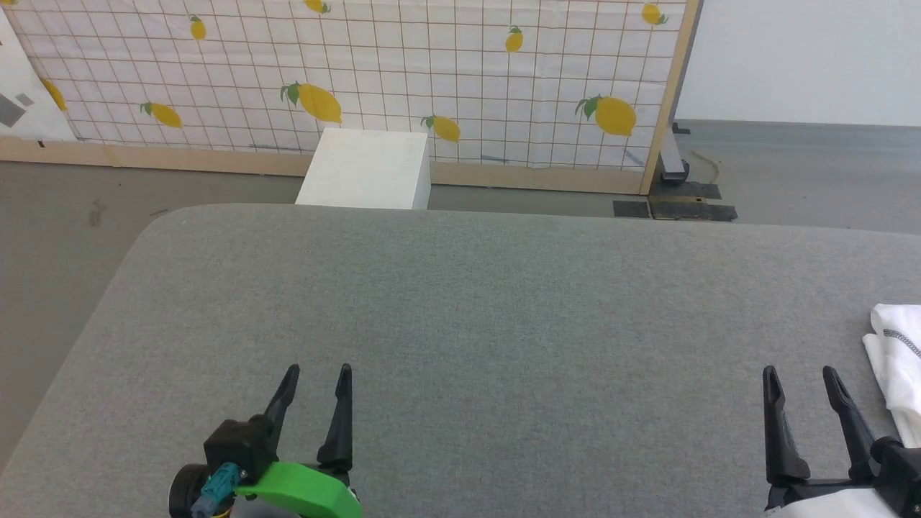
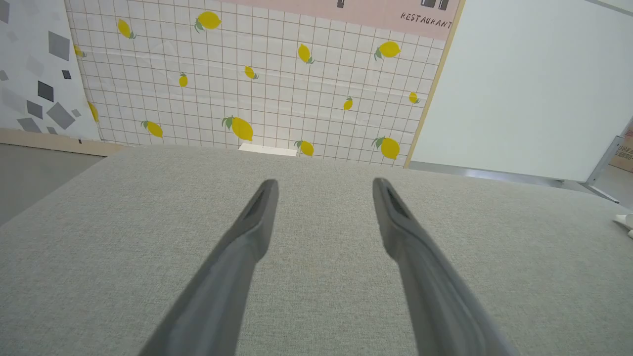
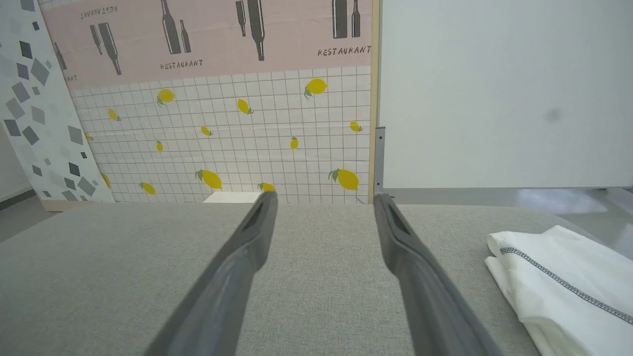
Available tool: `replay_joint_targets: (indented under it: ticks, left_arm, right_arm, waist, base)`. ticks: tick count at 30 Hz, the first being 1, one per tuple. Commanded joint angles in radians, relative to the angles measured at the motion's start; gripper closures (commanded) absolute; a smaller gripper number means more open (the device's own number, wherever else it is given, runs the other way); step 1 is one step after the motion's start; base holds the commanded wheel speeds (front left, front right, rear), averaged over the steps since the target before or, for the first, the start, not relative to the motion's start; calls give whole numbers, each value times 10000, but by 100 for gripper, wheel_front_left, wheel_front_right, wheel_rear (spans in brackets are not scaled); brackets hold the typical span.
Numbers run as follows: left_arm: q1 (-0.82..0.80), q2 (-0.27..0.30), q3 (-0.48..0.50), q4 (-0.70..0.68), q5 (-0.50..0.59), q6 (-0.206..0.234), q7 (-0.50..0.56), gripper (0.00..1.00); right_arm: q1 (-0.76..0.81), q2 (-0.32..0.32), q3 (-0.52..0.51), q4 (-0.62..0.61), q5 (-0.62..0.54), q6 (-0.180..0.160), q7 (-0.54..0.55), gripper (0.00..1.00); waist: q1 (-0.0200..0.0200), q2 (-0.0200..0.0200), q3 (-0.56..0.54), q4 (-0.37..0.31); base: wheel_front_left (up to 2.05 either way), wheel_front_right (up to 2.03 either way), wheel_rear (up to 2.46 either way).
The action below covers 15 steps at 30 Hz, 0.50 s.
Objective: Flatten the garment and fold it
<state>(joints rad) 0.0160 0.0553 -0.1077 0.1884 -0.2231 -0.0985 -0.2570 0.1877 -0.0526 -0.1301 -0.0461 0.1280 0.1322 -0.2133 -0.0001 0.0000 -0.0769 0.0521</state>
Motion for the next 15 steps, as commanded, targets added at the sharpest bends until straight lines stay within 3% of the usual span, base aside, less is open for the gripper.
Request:
replay_joint_targets:
  ticks: [1, 12, 13, 15]
  left_arm:
    - [135, -48, -18, -22, -77, 52, -47, 0]
    - [133, -50, -141, 100, -280, 138, -47, 0]
    - [36, -4, -132, 90, -166, 115, 1, 100]
    - [32, 2, -129, 94, -154, 114, 11, 100]
  right_arm:
    - [110, 22, 22, 12, 86, -15, -88, 0]
    - [116, 23, 96, 142, 259, -15, -52, 0]
    - [13, 0, 73, 121, 165, 0, 4, 100]
    - [11, -2, 72, 125, 169, 2, 20, 100]
  waist:
    - [1, 0, -5, 1]
    - [1, 0, -2, -49]
    - [1, 0, -2, -49]
    - [1, 0, -2, -50]
  base:
    - [0, 0, 0]
    - [0, 0, 0]
    - [0, 0, 0]
    - [0, 0, 0]
